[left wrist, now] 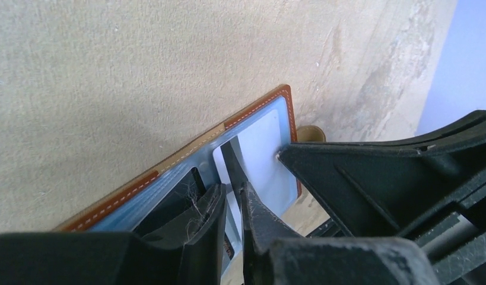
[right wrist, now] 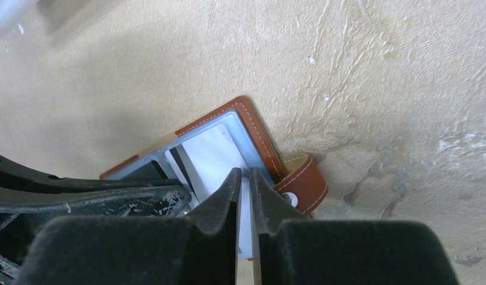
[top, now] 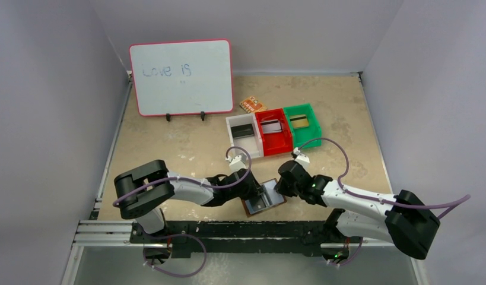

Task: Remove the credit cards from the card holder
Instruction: Remove the credit card from the card holder.

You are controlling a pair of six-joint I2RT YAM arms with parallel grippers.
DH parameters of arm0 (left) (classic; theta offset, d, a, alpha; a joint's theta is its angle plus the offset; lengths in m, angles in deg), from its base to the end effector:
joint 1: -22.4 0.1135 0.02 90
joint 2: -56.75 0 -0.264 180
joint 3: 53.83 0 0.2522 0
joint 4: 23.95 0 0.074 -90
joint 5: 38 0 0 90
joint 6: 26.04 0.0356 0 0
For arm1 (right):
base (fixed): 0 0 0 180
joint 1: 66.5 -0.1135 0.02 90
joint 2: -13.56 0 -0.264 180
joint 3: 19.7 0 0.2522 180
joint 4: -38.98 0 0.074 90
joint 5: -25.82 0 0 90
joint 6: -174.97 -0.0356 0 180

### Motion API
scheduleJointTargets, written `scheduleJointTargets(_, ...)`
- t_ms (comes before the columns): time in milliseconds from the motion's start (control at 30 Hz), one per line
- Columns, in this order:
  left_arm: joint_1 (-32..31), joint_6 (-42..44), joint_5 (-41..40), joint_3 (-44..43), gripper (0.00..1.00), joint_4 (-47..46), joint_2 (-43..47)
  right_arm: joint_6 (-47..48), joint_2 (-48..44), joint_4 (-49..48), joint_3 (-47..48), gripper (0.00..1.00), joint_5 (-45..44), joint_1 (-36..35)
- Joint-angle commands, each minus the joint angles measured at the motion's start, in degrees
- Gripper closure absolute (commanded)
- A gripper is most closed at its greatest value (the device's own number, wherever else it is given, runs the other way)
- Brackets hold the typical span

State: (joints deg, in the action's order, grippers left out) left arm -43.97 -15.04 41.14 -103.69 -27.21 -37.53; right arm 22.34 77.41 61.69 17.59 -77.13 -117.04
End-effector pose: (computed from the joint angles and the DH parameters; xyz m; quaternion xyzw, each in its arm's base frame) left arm 0.1271 -0.2739 0.1285 -0.1386 0.8967 -0.3673 0.2048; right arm 0.1334 0.1495 0.1553 0.1371 0.9222 0.2304 0.2787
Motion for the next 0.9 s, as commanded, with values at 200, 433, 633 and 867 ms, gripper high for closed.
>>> scheduleJointTargets(200, -1.4, -2.0, 4.1, 0.6, 0.87, -10.1, 0.5, -1.2, 2.5, 1.6, -1.3, 0.88, 3.6, -1.0)
scheduleJointTargets(433, -1.4, -0.8, 3.0, -1.0, 0.87, -6.4, 0.9, -0.8, 1.3, 3.5, -0.1, 0.67, 1.7, -1.0)
scheduleJointTargets(633, -1.4, -0.7, 2.0, -1.9, 0.86, -2.2, 1.0, -1.0, 3.0, 5.4, 0.6, 0.63, 1.8, -1.0)
scheduleJointTargets(867, -1.4, 1.5, -2.5, -5.7, 0.84, 12.6, 0.7, 0.1, 2.1, 12.0, 5.7, 0.59, -1.6, -1.0)
